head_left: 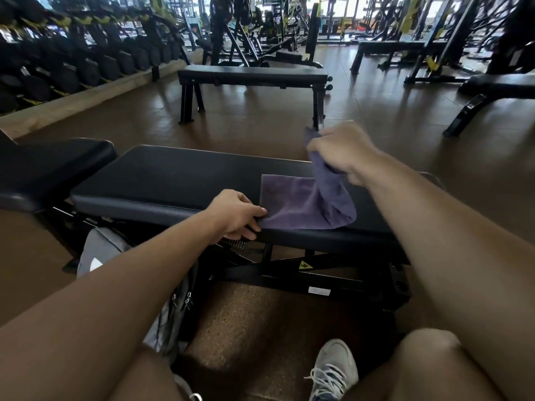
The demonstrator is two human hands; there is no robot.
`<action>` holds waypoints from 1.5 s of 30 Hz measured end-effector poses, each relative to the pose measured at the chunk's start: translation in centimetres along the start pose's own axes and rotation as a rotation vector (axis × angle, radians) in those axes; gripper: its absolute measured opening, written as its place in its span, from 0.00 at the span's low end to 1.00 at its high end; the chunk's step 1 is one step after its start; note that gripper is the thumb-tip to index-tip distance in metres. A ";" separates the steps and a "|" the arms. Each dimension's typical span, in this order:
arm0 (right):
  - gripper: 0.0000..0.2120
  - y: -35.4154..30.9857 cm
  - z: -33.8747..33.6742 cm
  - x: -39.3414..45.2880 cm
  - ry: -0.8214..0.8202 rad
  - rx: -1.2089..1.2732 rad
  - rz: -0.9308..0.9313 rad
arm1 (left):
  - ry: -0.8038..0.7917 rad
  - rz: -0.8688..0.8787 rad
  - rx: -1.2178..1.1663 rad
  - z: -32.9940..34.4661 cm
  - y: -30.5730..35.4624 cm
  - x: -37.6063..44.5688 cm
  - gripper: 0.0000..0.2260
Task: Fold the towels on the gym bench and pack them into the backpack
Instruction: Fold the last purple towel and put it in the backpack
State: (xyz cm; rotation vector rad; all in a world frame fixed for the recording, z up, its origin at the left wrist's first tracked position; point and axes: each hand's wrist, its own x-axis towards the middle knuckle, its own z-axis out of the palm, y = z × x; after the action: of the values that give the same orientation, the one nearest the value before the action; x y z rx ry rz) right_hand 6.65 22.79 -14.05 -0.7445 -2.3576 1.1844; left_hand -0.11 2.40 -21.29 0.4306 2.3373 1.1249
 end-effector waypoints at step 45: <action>0.51 6.1 1.7 -3.1 -0.189 -0.011 0.162 | 0.200 0.273 0.140 0.4 2.0 3.0 0.40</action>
State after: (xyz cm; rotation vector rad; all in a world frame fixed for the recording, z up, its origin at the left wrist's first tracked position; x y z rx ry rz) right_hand 9.82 22.93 -20.35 -0.8762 -2.4969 1.3635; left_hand -2.24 5.34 -20.80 0.7378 2.6016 1.1766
